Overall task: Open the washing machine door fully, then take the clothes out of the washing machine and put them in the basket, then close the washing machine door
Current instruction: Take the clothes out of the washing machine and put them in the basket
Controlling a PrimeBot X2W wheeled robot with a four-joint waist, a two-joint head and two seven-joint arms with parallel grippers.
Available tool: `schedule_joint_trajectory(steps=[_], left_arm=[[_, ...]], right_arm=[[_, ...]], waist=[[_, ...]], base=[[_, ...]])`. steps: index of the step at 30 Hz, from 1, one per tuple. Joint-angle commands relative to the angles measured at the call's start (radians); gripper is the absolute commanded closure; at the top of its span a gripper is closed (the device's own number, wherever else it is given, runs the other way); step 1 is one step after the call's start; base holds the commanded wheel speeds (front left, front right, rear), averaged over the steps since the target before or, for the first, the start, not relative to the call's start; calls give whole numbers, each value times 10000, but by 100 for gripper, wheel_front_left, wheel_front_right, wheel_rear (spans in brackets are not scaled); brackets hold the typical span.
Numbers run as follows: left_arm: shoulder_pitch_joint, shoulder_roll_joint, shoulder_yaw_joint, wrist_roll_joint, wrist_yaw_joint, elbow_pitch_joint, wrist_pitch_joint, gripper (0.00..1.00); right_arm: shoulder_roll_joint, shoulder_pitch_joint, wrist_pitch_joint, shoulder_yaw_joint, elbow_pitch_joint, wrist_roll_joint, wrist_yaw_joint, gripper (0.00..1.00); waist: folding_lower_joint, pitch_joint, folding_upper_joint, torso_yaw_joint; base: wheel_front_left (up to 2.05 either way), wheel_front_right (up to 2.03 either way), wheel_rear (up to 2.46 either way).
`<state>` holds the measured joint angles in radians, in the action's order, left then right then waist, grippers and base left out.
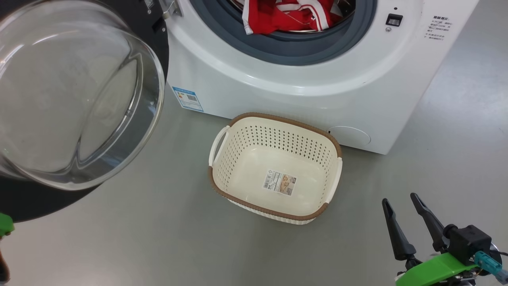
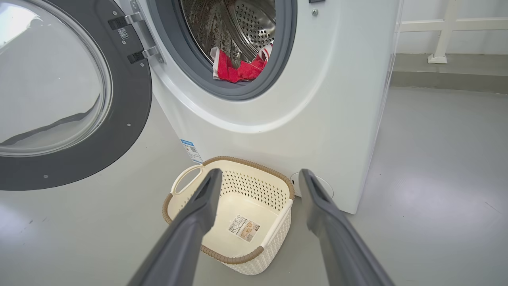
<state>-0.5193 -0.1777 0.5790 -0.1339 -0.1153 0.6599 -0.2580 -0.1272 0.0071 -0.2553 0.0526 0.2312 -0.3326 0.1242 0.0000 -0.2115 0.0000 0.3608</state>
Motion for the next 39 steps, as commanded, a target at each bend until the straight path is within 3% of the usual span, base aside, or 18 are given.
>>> schedule_joint_trajectory(steps=[1,10,20,24,27,29,30,31,39], left_arm=[[-247,-698,310,118,-45,-153,-38,100],[-172,-672,313,257,-127,-12,-38,100],[941,-347,-404,56,-150,-766,-38,100],[1575,-145,-967,-248,-151,-1348,-38,72],[2020,17,-1331,-418,-152,-1853,-38,62],[2334,111,-1646,-556,-152,-2202,-38,49],[2491,164,-1757,-631,-152,-2371,-38,30],[2822,273,-2061,-791,-152,-2738,-38,0],[3827,458,-3146,-1167,-152,-3720,-38,0]], right_arm=[[-157,-403,-65,294,-228,104,65,0],[-99,-393,-65,273,-177,96,65,0],[49,-234,-65,258,-168,32,65,0],[100,-149,-65,196,-197,20,65,0],[126,-87,-65,143,-222,6,65,0],[151,-50,-65,122,-230,0,65,0],[164,-30,-65,111,-238,0,65,0],[191,10,-65,91,-247,-1,65,0],[285,115,-65,-91,-335,-8,65,0]], waist=[[0,8,0,-9],[0,290,0,-27],[0,801,0,-176],[0,942,0,-256],[0,1046,0,-325],[0,1129,0,-398],[0,1161,0,-435],[0,1232,0,-531],[0,1396,0,-927]], base=[[0,0,0],[0,0,0],[0,0,0],[0,0,0],[0,0,0],[0,0,0],[0,0,0],[0,0,0],[0,0,0]])
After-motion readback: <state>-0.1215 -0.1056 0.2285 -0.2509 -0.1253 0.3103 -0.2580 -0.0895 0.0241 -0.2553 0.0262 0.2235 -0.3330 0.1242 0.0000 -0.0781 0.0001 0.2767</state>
